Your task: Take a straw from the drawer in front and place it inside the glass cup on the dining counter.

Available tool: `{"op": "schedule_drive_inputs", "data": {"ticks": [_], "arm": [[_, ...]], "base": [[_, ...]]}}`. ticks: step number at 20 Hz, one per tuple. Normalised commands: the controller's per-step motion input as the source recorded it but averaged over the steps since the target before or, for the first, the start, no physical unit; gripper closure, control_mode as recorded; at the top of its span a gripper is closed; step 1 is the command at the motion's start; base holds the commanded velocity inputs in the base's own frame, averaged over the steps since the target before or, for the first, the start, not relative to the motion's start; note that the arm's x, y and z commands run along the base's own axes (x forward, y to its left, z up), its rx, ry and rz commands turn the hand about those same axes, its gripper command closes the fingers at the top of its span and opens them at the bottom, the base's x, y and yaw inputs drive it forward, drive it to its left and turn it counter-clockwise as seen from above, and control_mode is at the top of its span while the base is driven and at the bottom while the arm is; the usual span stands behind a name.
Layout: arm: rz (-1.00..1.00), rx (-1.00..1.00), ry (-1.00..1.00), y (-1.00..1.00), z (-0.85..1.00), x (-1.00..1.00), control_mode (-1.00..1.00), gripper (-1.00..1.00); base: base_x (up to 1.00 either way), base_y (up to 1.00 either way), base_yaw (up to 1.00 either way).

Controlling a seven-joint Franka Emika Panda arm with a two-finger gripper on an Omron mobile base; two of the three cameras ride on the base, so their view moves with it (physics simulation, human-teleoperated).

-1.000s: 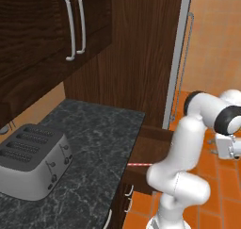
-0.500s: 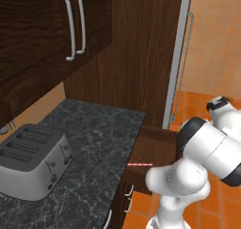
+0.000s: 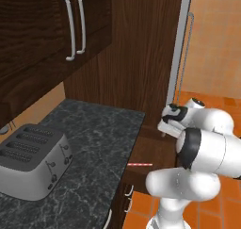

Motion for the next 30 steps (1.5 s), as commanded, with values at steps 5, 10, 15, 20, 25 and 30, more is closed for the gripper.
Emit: {"op": "schedule_drive_inputs", "data": {"ticks": [5, 10, 15, 20, 25, 30], "arm": [[-0.04, -0.14, 0.28, 0.04, -0.56, 0.49, -1.0, -1.0], [-0.04, -0.12, 0.21, 0.03, -0.5, 0.38, -1.0, -1.0], [-0.03, -0.1, 0.14, -0.02, -0.48, 0.07, -1.0, -1.0], [-0.01, -0.08, 0.03, -0.3, -0.37, -0.01, -1.0, -1.0], [0.0, -0.06, 0.0, -0.54, -0.26, -0.06, -1.0, -1.0], [0.0, -0.06, -0.01, -0.89, -0.13, -0.41, -1.0, -1.0]], "base": [[0.0, 0.0, 0.0], [0.0, 0.0, 0.0], [0.0, 0.0, 0.0], [0.0, 0.0, 0.0], [0.0, 0.0, 0.0], [0.0, 0.0, 0.0]]}}
